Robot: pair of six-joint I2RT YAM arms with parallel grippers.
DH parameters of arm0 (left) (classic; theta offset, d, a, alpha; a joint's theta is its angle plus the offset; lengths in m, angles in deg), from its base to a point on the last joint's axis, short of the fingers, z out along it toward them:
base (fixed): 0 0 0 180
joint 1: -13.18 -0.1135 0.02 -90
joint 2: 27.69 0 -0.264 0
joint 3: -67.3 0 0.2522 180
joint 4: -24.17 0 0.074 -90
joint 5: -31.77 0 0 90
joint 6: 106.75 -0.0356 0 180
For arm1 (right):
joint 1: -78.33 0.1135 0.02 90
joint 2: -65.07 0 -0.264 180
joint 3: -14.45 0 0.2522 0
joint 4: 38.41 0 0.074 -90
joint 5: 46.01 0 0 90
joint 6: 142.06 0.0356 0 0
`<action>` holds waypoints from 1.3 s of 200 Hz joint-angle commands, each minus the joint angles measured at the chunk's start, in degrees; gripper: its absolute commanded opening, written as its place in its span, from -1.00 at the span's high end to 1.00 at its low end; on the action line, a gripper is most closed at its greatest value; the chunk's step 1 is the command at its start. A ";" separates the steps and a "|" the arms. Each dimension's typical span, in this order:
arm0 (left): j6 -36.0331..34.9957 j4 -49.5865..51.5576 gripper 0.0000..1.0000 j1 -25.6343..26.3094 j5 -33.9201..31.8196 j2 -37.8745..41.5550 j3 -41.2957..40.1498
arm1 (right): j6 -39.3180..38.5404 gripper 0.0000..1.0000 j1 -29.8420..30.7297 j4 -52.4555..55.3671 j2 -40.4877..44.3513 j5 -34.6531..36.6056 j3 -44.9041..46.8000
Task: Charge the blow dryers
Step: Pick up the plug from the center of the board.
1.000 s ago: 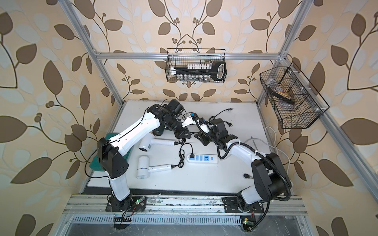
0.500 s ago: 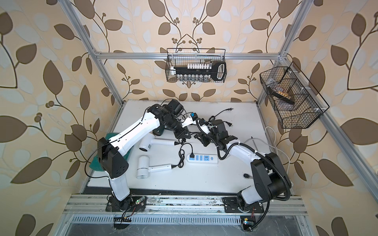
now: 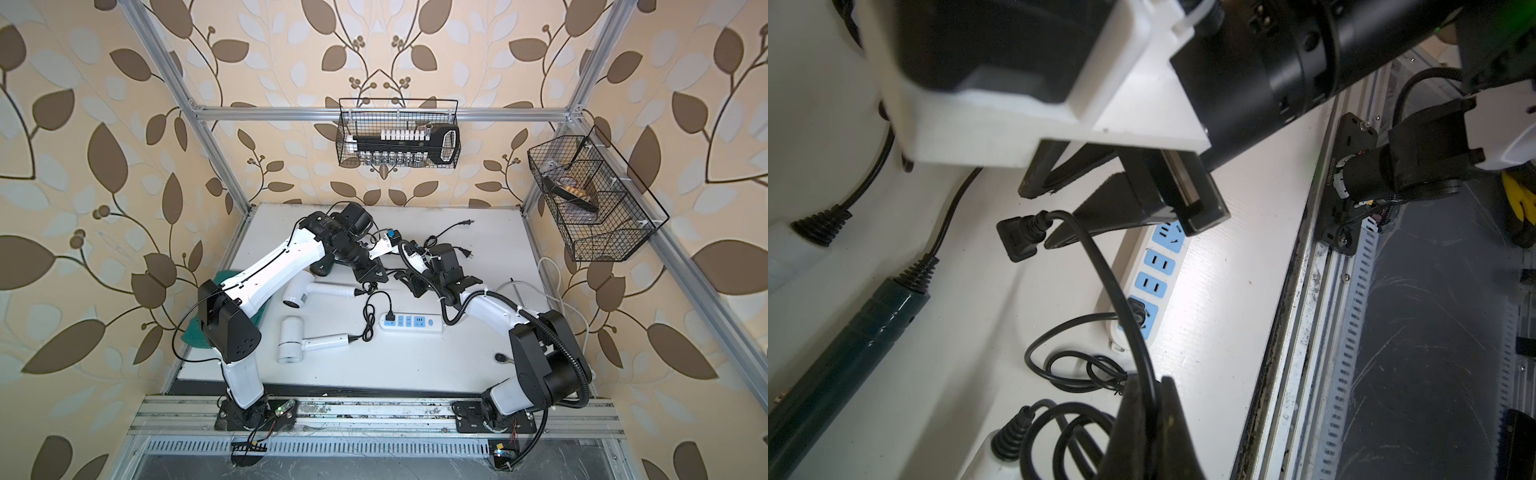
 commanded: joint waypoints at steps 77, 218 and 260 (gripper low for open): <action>-0.08 0.75 1.00 -0.16 3.40 1.06 2.90 | 1.39 0.32 0.94 -4.51 -2.35 -0.33 1.13; -0.12 1.19 1.00 -0.16 3.84 0.43 3.33 | 2.53 0.46 1.39 -8.27 -2.68 -1.64 2.87; -0.08 1.15 1.00 -0.19 3.77 0.44 3.24 | 2.53 0.79 1.36 -7.97 -2.31 -1.58 2.93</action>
